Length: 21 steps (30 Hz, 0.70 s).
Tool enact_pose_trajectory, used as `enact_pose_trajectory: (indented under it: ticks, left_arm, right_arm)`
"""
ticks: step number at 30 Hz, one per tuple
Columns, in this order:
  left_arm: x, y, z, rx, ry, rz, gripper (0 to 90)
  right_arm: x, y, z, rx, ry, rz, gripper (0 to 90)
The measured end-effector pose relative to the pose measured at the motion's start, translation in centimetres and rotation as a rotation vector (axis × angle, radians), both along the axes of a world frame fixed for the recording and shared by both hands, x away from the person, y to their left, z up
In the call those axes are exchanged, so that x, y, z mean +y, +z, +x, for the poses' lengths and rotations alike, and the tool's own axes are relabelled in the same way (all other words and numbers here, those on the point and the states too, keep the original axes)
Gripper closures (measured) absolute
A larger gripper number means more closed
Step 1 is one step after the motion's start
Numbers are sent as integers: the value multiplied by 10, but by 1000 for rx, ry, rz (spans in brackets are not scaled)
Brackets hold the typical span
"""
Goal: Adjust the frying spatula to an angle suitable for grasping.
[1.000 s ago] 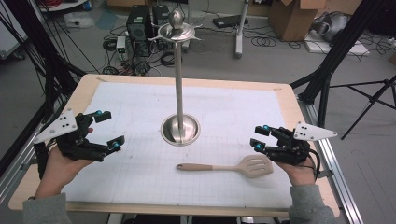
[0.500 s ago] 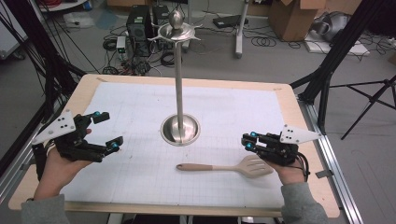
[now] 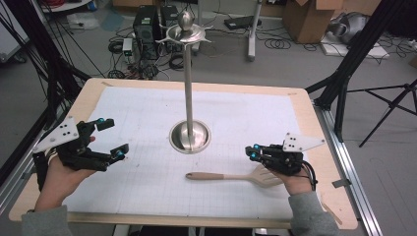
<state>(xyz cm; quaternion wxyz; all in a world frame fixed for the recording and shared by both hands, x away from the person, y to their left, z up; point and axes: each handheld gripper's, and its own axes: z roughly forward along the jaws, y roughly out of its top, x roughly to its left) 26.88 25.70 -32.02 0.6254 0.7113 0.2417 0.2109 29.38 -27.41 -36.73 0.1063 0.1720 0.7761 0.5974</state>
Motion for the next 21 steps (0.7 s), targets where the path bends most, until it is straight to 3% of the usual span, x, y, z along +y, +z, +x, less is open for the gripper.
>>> enact_pose_trajectory:
  ticks: [13,21]
  left_arm:
    - [1,-2,1,7,2,-2,63]
    - [0,-3,1,10,2,-2,63]
  right_arm:
    - [18,-10,1,46,14,-2,893]
    - [34,-18,0,52,50,-52,892]
